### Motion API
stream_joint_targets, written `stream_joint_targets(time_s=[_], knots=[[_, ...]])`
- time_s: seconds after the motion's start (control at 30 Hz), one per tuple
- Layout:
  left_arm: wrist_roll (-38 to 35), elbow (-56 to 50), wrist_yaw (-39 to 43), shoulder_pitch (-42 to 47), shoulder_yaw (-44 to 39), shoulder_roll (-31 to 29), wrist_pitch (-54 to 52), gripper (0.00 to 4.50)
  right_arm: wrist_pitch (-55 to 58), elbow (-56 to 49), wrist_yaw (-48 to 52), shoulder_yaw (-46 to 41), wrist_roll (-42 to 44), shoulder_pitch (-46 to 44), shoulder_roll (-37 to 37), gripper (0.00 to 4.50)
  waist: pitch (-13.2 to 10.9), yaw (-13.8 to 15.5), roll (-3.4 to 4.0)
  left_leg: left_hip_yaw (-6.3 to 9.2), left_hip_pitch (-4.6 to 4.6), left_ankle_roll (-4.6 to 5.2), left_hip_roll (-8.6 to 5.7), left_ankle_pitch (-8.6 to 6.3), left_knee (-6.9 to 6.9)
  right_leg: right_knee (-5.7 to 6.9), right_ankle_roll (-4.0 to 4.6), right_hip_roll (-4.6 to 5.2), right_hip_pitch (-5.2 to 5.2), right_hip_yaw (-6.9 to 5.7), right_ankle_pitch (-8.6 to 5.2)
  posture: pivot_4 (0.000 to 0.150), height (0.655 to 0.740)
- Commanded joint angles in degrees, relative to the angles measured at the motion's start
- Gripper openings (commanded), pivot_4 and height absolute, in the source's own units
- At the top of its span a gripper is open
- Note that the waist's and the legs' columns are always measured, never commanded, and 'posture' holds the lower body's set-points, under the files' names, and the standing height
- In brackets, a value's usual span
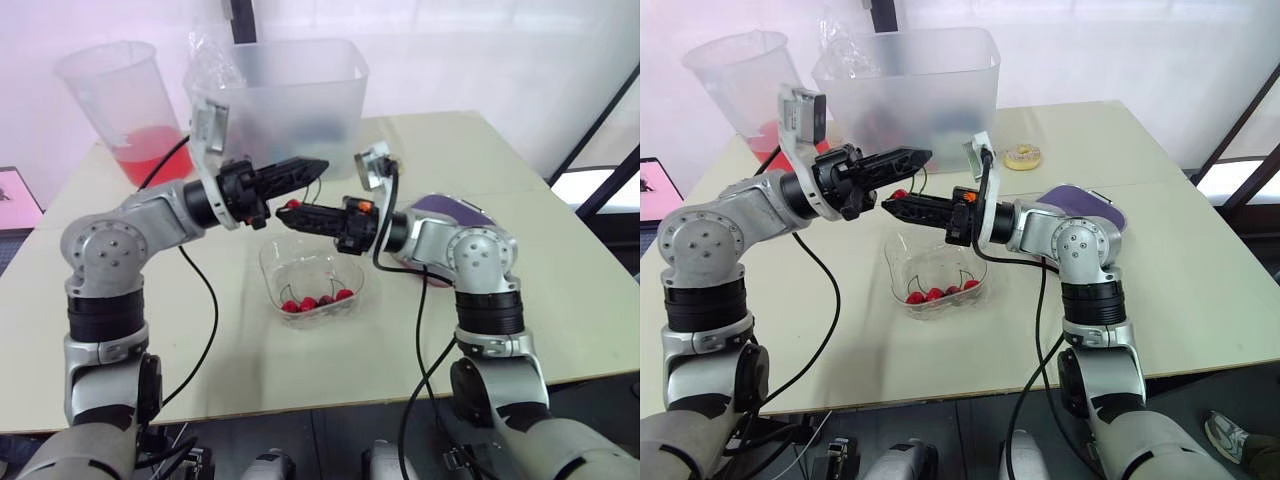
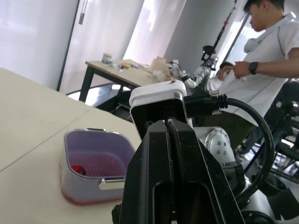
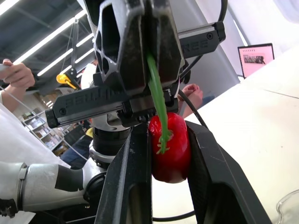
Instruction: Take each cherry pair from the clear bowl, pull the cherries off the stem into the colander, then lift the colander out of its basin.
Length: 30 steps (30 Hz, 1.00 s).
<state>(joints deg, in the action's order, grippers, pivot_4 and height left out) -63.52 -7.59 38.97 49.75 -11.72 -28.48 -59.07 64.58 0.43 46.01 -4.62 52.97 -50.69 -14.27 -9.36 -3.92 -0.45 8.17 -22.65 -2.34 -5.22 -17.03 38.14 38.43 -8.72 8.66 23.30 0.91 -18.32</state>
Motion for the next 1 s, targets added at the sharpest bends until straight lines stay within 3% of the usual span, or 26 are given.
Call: stream_joint_targets(time_s=[0.03,0.3,0.47,0.63,0.77,1.0], knots=[[-0.03,-1.17,0.93,1.46,-0.6,-0.22,1.96,0.0,-0.35,-2.69,2.16,4.04,-1.46,1.98,-1.68,0.95,0.0,-0.03,0.0,-0.01,0.0,0.0,0.0,0.0,0.0,0.0,0.0,0.0,0.0,0.0,0.0,0.15,0.74],[0.0,-0.93,1.04,1.93,-0.15,0.1,2.5,0.0,-0.74,-4.89,4.31,8.62,-3.27,4.48,-5.36,0.95,0.01,-0.03,-0.01,-0.03,0.01,0.0,0.01,0.0,-0.02,0.0,0.0,-0.01,0.02,0.02,0.0,0.15,0.74],[-0.19,-1.23,0.66,1.87,-0.38,0.16,2.49,0.0,-2.16,-3.71,6.0,6.68,-4.45,3.81,-10.47,0.95,0.01,0.18,-0.01,-0.01,0.0,0.0,-0.02,0.0,0.01,-0.02,0.0,0.0,-0.02,0.01,0.0,0.15,0.74],[-0.6,-1.86,-0.15,0.71,-1.67,-0.9,2.24,0.0,-10.02,2.34,9.5,6.43,-13.52,0.28,-22.64,0.95,0.0,0.57,-0.02,-0.04,-0.01,0.0,-0.05,0.0,0.01,-0.04,0.0,0.02,-0.01,0.02,0.0,0.15,0.74],[-0.82,-2.81,-1.28,-1.21,-3.2,-1.68,2.3,0.0,-23.4,16.96,11.85,12.23,-29.34,-5.46,-32.79,0.95,0.0,0.49,-0.02,-0.14,0.0,0.01,-0.02,0.0,-0.05,-0.08,0.0,0.01,0.02,0.04,0.0,0.15,0.74],[-1.31,-4.56,-2.88,-3.35,-3.99,-1.69,2.47,0.0,-36.18,32.32,15.6,19.82,-44.1,-9.2,-33.71,0.95,-0.01,0.02,-0.05,-0.18,0.0,0.01,0.02,0.0,-0.06,-0.13,-0.01,-0.01,0.02,0.03,0.0,0.15,0.74]])
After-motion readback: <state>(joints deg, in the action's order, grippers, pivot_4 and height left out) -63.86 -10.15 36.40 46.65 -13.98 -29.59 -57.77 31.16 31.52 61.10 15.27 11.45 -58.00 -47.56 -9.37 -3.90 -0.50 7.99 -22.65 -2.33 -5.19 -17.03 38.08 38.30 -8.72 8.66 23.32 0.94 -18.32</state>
